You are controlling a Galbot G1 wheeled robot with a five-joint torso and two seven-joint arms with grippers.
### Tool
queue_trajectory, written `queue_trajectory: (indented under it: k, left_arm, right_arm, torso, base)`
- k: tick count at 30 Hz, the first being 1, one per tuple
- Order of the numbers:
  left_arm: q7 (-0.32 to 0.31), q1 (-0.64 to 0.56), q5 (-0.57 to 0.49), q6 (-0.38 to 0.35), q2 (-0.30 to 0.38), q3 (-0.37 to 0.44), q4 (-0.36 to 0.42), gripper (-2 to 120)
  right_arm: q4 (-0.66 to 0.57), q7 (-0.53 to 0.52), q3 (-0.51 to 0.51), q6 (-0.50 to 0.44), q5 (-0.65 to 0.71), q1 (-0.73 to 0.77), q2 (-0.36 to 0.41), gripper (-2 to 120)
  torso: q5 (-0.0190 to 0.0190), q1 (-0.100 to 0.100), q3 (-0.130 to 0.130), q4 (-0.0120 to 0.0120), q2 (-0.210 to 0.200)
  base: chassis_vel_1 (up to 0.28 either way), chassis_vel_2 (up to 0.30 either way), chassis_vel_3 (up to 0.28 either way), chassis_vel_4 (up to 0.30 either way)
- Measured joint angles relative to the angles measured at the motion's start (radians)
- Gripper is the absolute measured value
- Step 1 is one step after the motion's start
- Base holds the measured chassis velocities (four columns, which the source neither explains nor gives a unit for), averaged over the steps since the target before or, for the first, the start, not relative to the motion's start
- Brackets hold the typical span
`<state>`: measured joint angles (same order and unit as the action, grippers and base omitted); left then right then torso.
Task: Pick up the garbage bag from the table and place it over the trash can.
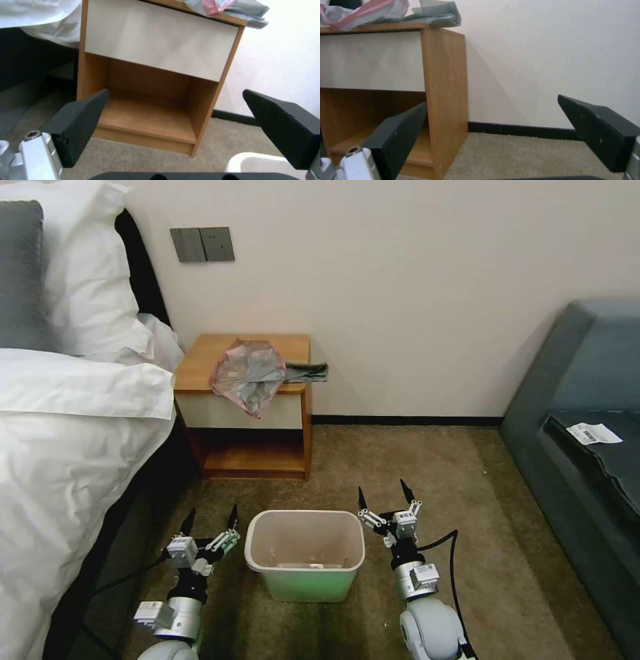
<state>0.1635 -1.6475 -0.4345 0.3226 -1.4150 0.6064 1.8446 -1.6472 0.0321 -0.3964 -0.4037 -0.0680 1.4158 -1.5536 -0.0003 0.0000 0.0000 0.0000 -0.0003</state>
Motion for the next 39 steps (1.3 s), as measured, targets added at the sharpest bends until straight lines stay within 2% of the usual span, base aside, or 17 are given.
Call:
queue_trajectory:
  k: [27, 30, 32, 34, 36, 39]
  left_arm:
    - [0.0, 0.0, 0.0, 0.0, 0.0, 0.0, 0.0, 100]
    - [0.0, -0.001, 0.019, 0.002, -0.012, 0.005, 0.018, 99]
    - [0.005, -0.005, 0.111, 0.028, -0.073, 0.023, 0.111, 99]
    - [0.026, -0.006, 0.132, 0.047, -0.09, 0.033, 0.136, 99]
    - [0.074, -0.01, 0.135, 0.073, -0.099, 0.031, 0.145, 100]
    - [0.083, -0.01, 0.135, 0.082, -0.101, 0.033, 0.146, 100]
  right_arm:
    - [-0.003, 0.0, -0.001, 0.0, 0.0, 0.002, 0.0, 100]
    - [-0.038, 0.006, -0.023, -0.002, 0.004, 0.025, 0.001, 100]
    - [-0.121, 0.019, -0.078, -0.01, 0.015, 0.082, 0.004, 100]
    - [-0.168, 0.027, -0.109, -0.015, 0.022, 0.113, 0.006, 100]
    - [-0.245, 0.039, -0.161, -0.022, 0.033, 0.167, 0.01, 100]
    - [-0.279, 0.038, -0.179, -0.061, 0.038, 0.195, 0.01, 100]
  torso:
    - [0.0, 0.0, 0.0, 0.0, 0.0]
    - [0.0005, 0.0, 0.0, 0.0001, 0.0]
    - [-0.0001, 0.0, 0.0, 0.0, 0.0]
    - [0.0014, 0.0, 0.0, -0.0002, 0.0]
    - [-0.0006, 0.0, 0.0, -0.0002, 0.0]
    - [0.0002, 0.0, 0.0, -0.0002, 0.0]
  base:
    - [0.0, 0.0, 0.0, 0.0]
    - [0.0, 0.0, 0.0, 0.0]
    - [0.0, 0.0, 0.0, 0.0]
    - [0.0, 0.0, 0.0, 0.0]
    - [0.0, 0.0, 0.0, 0.0]
    - [0.0, 0.0, 0.0, 0.0]
